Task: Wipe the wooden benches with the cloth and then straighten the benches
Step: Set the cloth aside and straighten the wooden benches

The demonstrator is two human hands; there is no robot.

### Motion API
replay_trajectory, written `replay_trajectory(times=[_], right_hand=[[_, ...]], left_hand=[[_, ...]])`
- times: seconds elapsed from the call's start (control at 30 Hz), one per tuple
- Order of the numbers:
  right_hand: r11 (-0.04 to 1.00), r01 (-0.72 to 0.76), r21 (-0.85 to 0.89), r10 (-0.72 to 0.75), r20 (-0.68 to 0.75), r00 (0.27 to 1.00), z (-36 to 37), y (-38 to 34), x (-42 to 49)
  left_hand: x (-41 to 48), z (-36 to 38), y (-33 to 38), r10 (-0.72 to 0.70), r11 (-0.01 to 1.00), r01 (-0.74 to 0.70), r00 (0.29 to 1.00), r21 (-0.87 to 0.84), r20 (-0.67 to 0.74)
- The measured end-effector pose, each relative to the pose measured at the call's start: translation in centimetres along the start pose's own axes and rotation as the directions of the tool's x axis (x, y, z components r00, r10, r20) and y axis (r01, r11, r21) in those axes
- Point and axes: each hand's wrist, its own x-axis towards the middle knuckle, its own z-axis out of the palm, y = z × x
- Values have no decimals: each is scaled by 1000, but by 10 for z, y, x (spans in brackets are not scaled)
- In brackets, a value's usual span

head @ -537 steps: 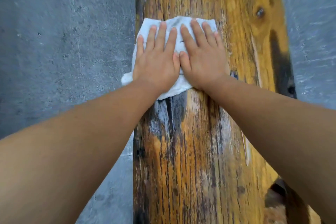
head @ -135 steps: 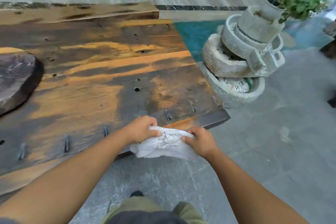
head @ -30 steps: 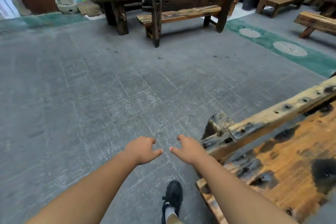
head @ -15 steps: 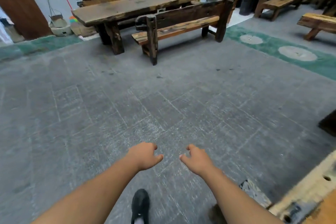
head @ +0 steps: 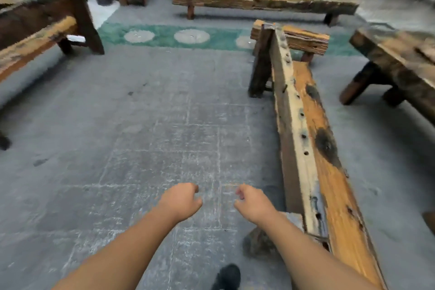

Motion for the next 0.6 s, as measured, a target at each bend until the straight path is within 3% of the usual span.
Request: replay_trajectory(times=[0.13,0.4,0.53,0.6], right_hand=[[988,-112,103,119,-67,991,-27,43,25],[879,-236,415,322,-150,935,-53,104,49],[770,-291,567,486,-227,844,-57,125,31],[729,-365,579,594,-271,757,-54,137,20]], left_hand=[[68,-10,51,190,978,-196,978,70,83],[156,-19,116,351,911,-392,900,127,259],[196,-14,167,489,799,-576,790,175,370],[216,-7,201,597,691,-701,692,177,405]])
